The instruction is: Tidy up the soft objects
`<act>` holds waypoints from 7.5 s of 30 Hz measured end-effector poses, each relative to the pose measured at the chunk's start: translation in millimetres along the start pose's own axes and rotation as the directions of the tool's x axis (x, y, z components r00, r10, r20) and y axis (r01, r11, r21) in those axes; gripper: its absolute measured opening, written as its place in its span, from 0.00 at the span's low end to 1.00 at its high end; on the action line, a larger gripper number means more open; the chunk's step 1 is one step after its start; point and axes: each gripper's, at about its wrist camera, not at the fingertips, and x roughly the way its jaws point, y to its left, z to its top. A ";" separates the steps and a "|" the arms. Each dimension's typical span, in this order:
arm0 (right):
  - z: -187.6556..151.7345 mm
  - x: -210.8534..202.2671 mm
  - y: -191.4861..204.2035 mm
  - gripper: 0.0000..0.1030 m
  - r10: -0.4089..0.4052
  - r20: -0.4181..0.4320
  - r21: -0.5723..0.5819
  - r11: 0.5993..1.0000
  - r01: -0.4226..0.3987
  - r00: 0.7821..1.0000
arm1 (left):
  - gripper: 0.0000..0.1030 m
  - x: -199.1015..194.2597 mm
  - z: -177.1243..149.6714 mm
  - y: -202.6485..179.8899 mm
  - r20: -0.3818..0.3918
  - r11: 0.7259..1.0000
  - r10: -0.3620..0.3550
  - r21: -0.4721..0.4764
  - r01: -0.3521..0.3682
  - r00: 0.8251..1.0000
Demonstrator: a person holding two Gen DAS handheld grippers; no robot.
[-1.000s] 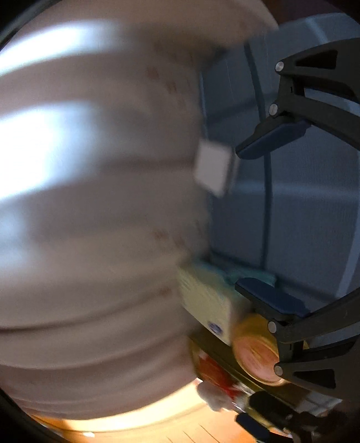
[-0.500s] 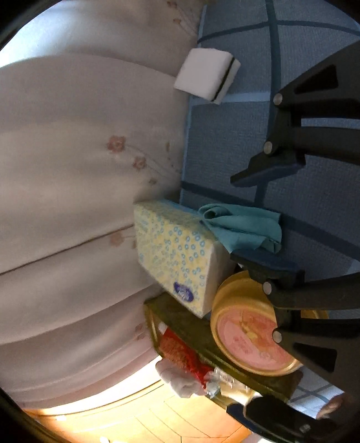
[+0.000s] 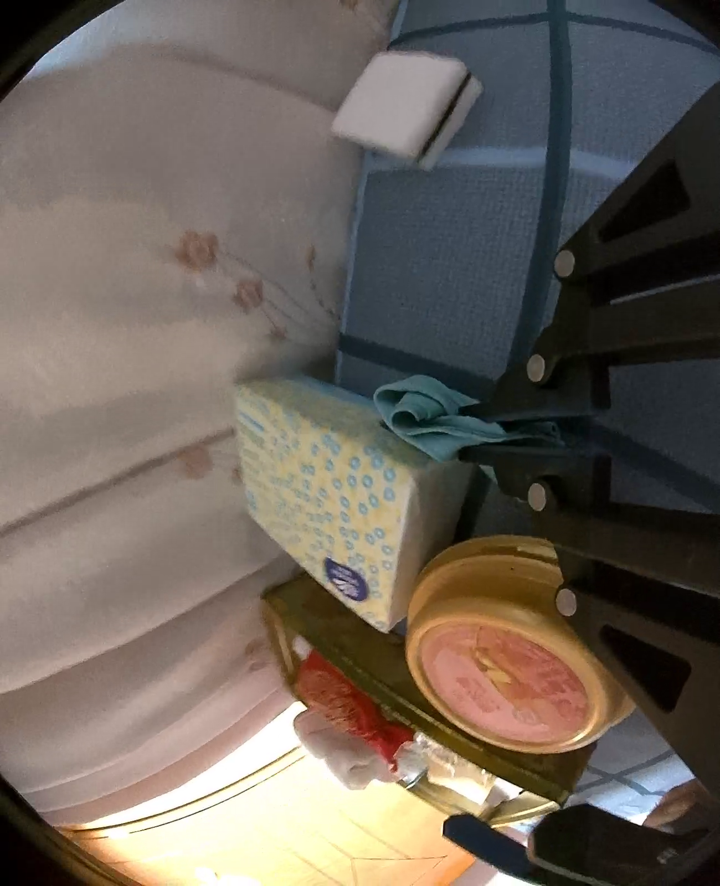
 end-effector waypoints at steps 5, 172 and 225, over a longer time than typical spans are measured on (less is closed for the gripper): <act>-7.0 -42.9 -36.0 0.07 -0.106 0.141 0.053 0.994 0.100 0.984 | 1.00 3.9 -0.1 -17.6 -0.014 0.998 -0.015 0.063 0.016 1.000; -36.5 -8.8 237.8 0.08 -0.181 0.467 -0.182 0.938 0.295 0.865 | 0.54 -46.3 21.5 188.2 0.024 0.981 0.193 0.027 -0.193 0.981; -52.5 -57.7 213.2 0.90 -0.164 0.649 -0.007 0.975 0.222 0.743 | 1.00 -67.0 17.5 187.3 0.059 0.964 0.263 0.025 -0.265 0.963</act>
